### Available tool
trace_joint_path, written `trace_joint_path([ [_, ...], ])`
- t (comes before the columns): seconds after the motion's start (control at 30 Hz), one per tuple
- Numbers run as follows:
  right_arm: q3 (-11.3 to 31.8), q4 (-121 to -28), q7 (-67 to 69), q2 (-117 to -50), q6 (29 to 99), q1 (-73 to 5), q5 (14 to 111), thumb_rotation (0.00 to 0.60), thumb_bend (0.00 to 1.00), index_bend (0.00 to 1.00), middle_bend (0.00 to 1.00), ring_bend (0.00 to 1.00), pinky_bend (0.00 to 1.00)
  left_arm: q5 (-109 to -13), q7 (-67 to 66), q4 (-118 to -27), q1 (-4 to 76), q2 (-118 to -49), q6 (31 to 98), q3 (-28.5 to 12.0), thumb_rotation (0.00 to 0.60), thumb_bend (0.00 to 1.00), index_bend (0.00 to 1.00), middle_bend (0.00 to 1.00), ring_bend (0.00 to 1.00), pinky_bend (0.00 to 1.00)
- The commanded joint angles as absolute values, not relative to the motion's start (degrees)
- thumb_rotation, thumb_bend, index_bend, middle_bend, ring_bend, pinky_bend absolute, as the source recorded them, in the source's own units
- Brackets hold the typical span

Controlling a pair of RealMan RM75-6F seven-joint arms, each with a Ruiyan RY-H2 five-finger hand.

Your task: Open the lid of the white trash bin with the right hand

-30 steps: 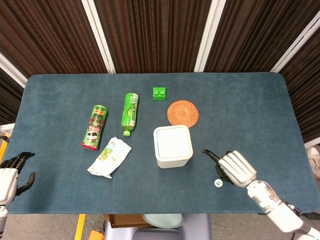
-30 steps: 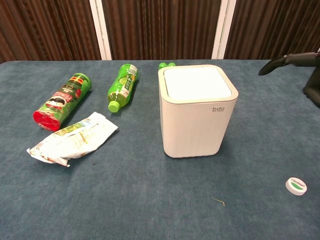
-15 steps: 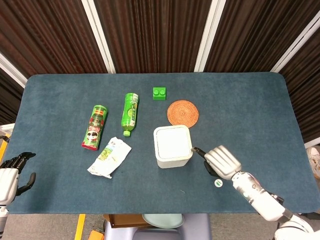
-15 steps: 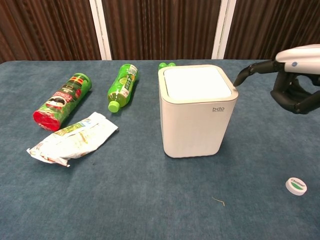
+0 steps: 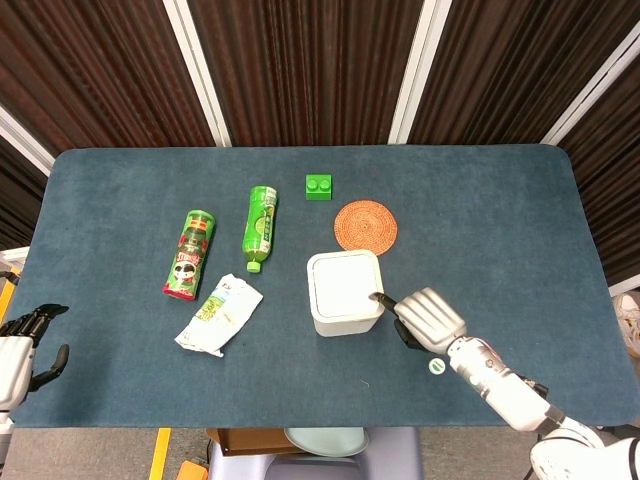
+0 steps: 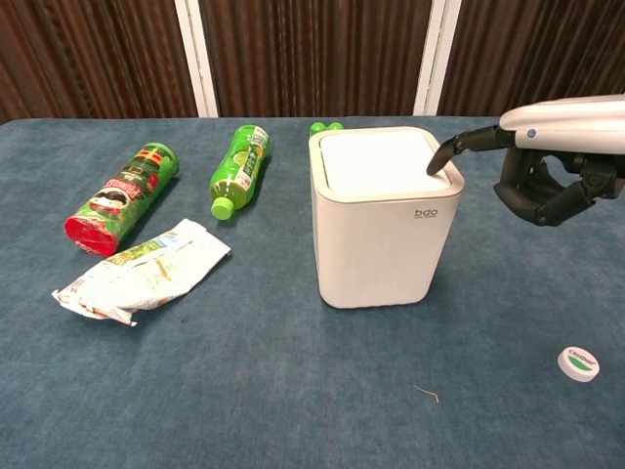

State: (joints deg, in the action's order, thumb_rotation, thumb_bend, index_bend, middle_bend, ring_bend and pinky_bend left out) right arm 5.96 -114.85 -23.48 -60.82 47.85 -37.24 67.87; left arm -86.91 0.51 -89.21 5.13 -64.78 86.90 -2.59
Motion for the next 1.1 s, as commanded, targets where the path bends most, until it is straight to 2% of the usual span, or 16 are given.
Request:
trace_joint_path([
  [0.03,5.5,-114.3,-23.4,-61.1,47.7,-37.5,67.0,0.6,0.78,0.3,0.96,0.85,0.76,-87.0,0.8,-89.2,5.0,-64.7,87.1,-2.6,0.6,0.44,0.24,0.23,0.29,0.35],
  [0.27,5.1,-113.3,-22.0,-61.3,47.8,-38.1,66.5,0.6,0.78,0.29,0.96,0.85,0.76,-86.8,0.8,-89.2,5.1,-64.7,86.9,-2.7,0.6,0.44,0.24,0.23,0.29,0.35],
  [0.43,5.8,-114.7,-17.9,-59.7,51.0,-36.5,69.8,0.6,0.78,0.29,0.96,0.85,0.76,-86.7,0.8,-89.2,5.1,-64.7,86.7,-2.7,0.6,0.44,0.24,0.23,0.29,0.35],
  [0.63,5.3,-116.1,-12.4,-55.2,61.0,-30.6,79.0,0.6,0.78,0.29,0.96,0.85,0.76,-86.8,0.6,-89.2,5.1,-64.7,86.7,-2.6,0.6,0.44,0.24,0.23,0.29,0.35],
  [0.73,4.1,-114.6,-10.7,-54.7,68.7,-25.9,83.3,0.6,0.78,0.3,0.96,0.85,0.76,-86.9,0.4,-89.3,5.1,-64.8,86.7,-2.6,0.6,0.45,0.24,0.23,0.29,0.35],
  [0.8,3.0,-112.2,-10.7,-55.1,74.2,-22.4,85.8,0.6,0.73,0.3,0.96,0.85,0.76,-86.9,0.2,-89.3,5.2,-64.8,86.7,-2.6,0.6,0.45,0.24,0.23,0.29,0.35],
  [0.87,2.1,-109.0,-11.6,-56.0,79.2,-19.1,87.3,0.6,0.6,0.29,0.95,0.83,0.76,-86.8,0.0,-89.3,5.2,-64.9,86.5,-2.6,0.6,0.44,0.24,0.23,0.29,0.35],
  [0.97,1.4,-103.6,-11.1,-58.8,84.8,-15.0,87.7,0.6,0.47,0.29,0.91,0.81,0.75,-86.8,-0.5,-89.4,5.3,-65.0,86.4,-2.5,0.6,0.44,0.24,0.23,0.29,0.35],
  [1.1,1.0,-96.9,-7.2,-62.1,87.3,-12.0,86.3,0.6,0.33,0.28,0.79,0.72,0.7,-86.8,-1.2,-89.5,5.4,-65.2,86.1,-2.4,0.6,0.44,0.24,0.23,0.29,0.35],
])
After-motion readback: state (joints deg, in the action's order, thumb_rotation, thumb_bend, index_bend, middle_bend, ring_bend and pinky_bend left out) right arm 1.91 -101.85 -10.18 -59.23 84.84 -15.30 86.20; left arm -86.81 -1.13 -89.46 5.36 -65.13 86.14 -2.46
